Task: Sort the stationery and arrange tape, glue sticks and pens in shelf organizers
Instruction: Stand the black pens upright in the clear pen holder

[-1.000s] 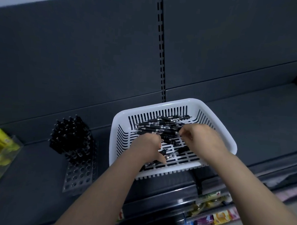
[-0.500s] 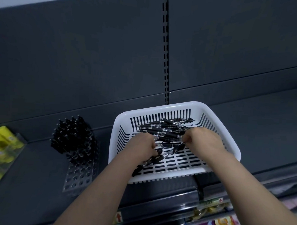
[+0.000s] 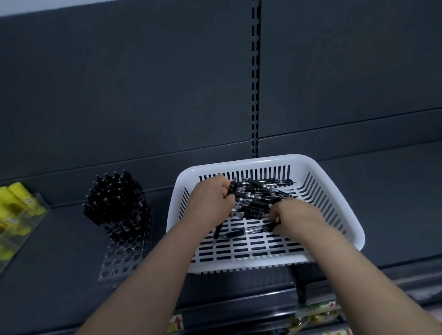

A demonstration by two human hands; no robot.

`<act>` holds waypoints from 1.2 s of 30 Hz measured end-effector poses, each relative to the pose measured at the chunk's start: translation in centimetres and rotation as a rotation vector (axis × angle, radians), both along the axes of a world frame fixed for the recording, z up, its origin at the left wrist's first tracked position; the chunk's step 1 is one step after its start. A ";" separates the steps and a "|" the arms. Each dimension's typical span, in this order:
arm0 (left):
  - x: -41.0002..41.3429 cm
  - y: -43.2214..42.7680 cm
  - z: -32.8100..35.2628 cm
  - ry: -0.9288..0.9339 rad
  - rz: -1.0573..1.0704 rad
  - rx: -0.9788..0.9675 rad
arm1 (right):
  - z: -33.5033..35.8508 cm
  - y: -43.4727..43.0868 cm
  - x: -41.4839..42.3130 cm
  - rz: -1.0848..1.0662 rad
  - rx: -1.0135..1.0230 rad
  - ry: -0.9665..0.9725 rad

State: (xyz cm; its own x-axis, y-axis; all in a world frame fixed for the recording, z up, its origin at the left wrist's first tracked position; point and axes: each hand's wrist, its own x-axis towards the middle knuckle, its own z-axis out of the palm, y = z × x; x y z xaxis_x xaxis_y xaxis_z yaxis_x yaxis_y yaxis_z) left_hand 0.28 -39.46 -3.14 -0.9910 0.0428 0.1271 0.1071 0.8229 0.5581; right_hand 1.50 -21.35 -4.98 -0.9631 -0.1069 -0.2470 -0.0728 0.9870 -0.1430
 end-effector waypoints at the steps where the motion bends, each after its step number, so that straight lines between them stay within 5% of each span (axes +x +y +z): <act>1: 0.0 0.1 0.2 0.017 -0.010 0.054 | 0.1 0.0 0.1 -0.002 0.008 -0.009; 5: 0.5 -0.4 1.7 0.170 -0.028 0.158 | 0.6 0.4 0.3 -0.014 -0.034 0.065; 10: 1.5 -3.4 4.7 0.355 0.010 0.405 | 3.7 -0.3 0.9 -0.065 -0.737 0.193; 15: 3.6 -8.5 7.4 0.466 0.019 0.455 | 7.4 -5.6 1.8 0.072 -1.038 0.463; 20: 6.7 -15.2 8.0 0.582 0.093 0.323 | 8.0 -12.5 3.2 0.177 -1.085 0.414; 27: 8.7 -22.0 5.4 0.522 0.275 0.265 | 6.2 -19.5 4.5 0.163 -1.061 0.442; 36: 8.0 -23.7 1.8 0.465 0.255 0.257 | 4.3 -22.3 5.2 0.091 -0.981 0.504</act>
